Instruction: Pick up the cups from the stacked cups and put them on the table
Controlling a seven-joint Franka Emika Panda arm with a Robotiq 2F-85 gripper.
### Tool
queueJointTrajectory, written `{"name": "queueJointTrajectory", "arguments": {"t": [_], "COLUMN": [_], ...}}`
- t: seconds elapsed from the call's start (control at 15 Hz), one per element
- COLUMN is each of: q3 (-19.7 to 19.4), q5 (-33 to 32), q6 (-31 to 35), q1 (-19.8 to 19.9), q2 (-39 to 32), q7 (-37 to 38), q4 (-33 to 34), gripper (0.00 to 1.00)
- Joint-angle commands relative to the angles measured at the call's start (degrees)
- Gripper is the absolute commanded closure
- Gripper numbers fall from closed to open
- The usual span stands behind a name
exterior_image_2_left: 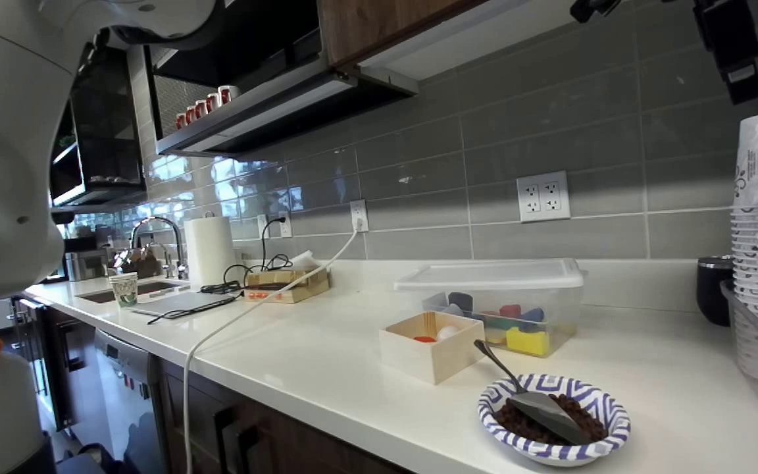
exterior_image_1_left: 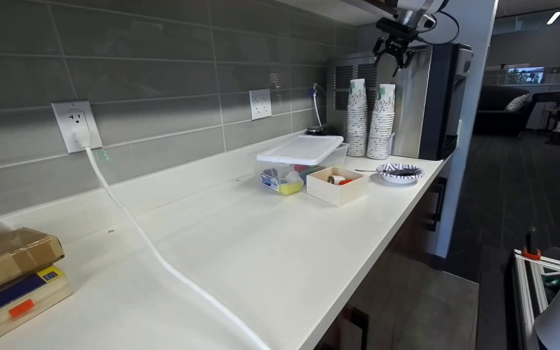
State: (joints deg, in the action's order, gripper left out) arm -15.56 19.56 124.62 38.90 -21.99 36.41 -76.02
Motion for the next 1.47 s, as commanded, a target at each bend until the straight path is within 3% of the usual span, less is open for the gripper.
{"name": "queueJointTrajectory", "arguments": {"t": [0.0,0.93,1.4], "q3": [-1.88,-3.95,-3.29], "q5": [-5.35,-18.26,-19.06], "q6": [-2.86,-0.63,5.93], "q1": [-2.31,-6.85,-6.89], "q2": [3.75,0.23,-1.82], "q7": [5.37,20.79,21.1], "q4": [-3.78,-2.88,-3.65], "gripper": [0.0,0.0,0.0]}}
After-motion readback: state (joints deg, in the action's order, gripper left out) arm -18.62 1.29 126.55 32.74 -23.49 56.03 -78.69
